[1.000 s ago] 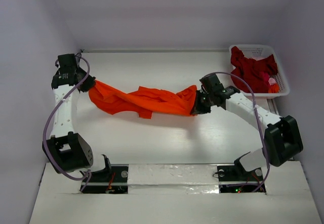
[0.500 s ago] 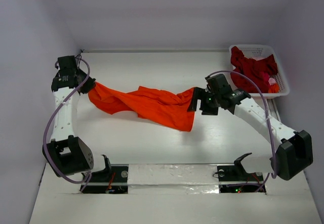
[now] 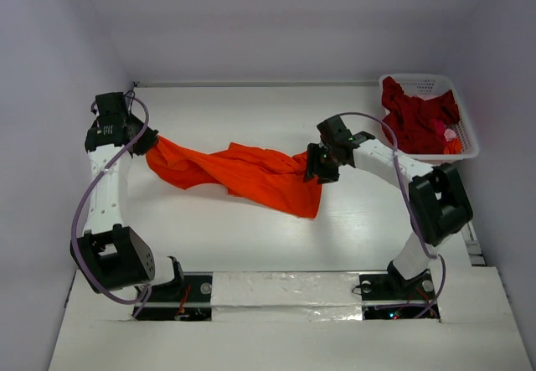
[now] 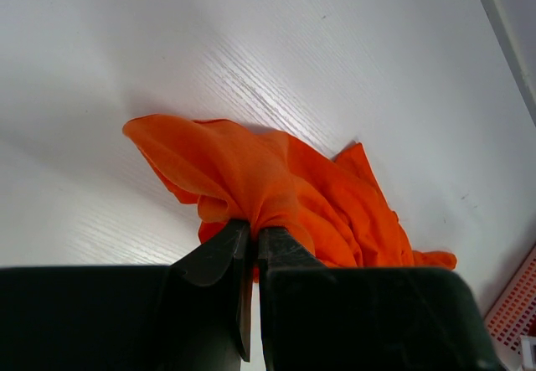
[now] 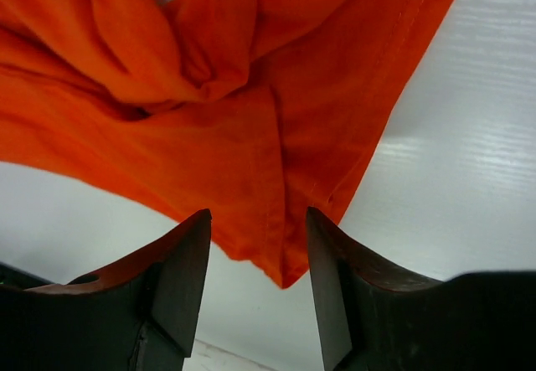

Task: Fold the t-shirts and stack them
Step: Flatten out the tshirt

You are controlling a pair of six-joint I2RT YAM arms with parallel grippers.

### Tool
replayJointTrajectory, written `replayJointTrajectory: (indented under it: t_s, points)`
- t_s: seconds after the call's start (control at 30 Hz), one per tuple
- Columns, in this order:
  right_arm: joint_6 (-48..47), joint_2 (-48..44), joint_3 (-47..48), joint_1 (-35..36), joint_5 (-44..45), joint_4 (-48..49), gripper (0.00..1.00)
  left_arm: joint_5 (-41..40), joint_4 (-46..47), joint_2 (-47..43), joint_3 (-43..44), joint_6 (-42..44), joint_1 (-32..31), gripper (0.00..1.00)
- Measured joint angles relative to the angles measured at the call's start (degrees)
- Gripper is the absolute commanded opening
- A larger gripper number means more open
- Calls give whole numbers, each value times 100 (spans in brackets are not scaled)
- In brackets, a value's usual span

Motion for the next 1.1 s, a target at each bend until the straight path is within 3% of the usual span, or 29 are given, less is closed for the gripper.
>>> replayJointTrajectory:
  t_s: [0.53,1.1]
  points:
    - [15,1220,697,0,90,643,54,0,0,0,2,0,0,0]
    - [118,1318,619,0,24,881,54,0,0,0,2,0,0,0]
